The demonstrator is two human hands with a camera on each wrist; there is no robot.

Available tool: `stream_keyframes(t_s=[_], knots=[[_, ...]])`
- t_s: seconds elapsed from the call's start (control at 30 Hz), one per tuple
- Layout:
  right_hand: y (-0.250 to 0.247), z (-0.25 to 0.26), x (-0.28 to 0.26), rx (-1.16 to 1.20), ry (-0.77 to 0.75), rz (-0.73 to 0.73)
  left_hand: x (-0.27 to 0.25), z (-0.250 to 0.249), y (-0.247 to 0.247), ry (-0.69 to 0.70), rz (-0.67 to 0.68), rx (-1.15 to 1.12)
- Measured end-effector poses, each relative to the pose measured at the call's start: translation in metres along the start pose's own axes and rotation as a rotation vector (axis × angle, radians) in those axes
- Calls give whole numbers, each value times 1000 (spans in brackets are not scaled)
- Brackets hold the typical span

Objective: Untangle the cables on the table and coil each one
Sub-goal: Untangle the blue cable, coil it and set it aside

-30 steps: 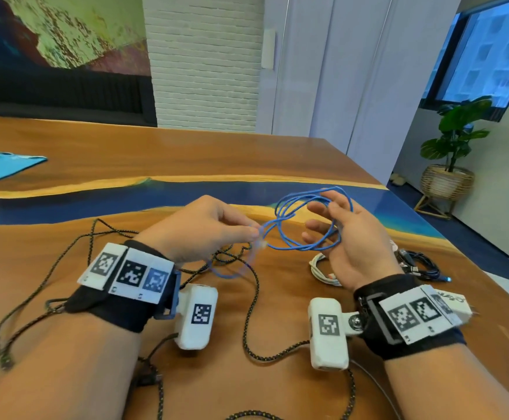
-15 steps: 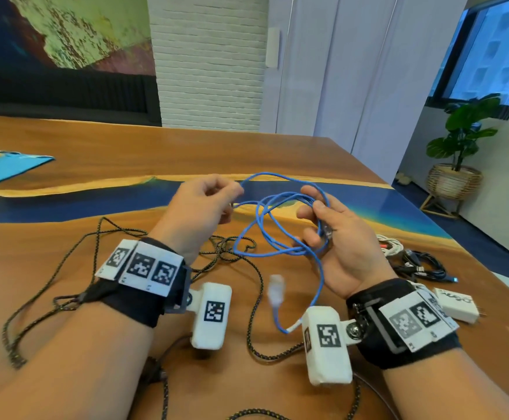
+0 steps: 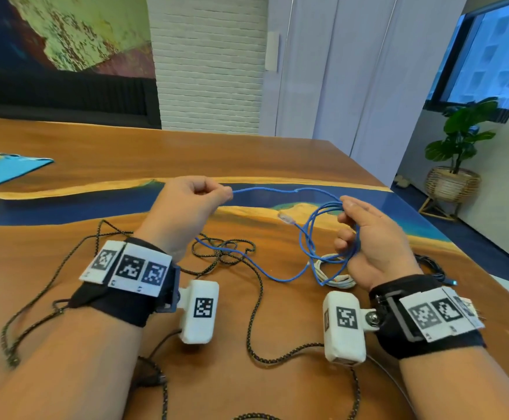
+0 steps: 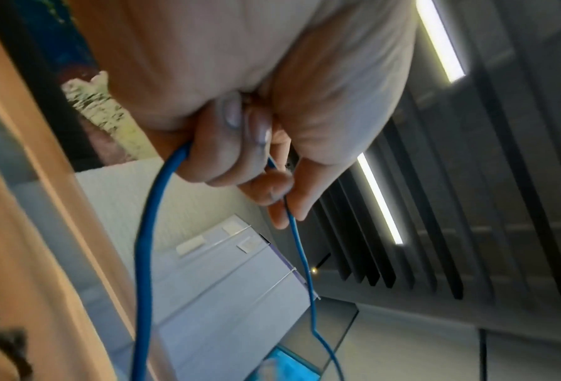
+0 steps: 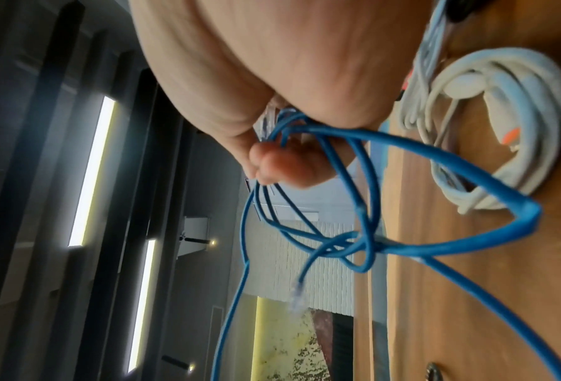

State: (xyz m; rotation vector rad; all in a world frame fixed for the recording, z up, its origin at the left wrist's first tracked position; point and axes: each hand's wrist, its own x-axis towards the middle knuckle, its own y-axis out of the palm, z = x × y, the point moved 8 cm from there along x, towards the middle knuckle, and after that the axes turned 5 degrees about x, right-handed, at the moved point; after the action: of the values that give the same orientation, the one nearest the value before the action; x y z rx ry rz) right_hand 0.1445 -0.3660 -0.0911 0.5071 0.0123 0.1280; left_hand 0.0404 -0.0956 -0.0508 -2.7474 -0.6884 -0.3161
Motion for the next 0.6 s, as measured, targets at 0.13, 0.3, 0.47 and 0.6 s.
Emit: stream_keyframes(t_s=[0.13,0.3,0.47,0.6], knots=[[23,-13,-10,5,65,142,-10,-13,17,5,148,-376],[51,-25,-26,54,137,332,-18,-31,21,86,327,-623],[58,-14,-31,253,112,357,-8,-13,24,-35,232,-572],[54,-6,-30,372,76,324,-12,9,41,-145,289,-316]])
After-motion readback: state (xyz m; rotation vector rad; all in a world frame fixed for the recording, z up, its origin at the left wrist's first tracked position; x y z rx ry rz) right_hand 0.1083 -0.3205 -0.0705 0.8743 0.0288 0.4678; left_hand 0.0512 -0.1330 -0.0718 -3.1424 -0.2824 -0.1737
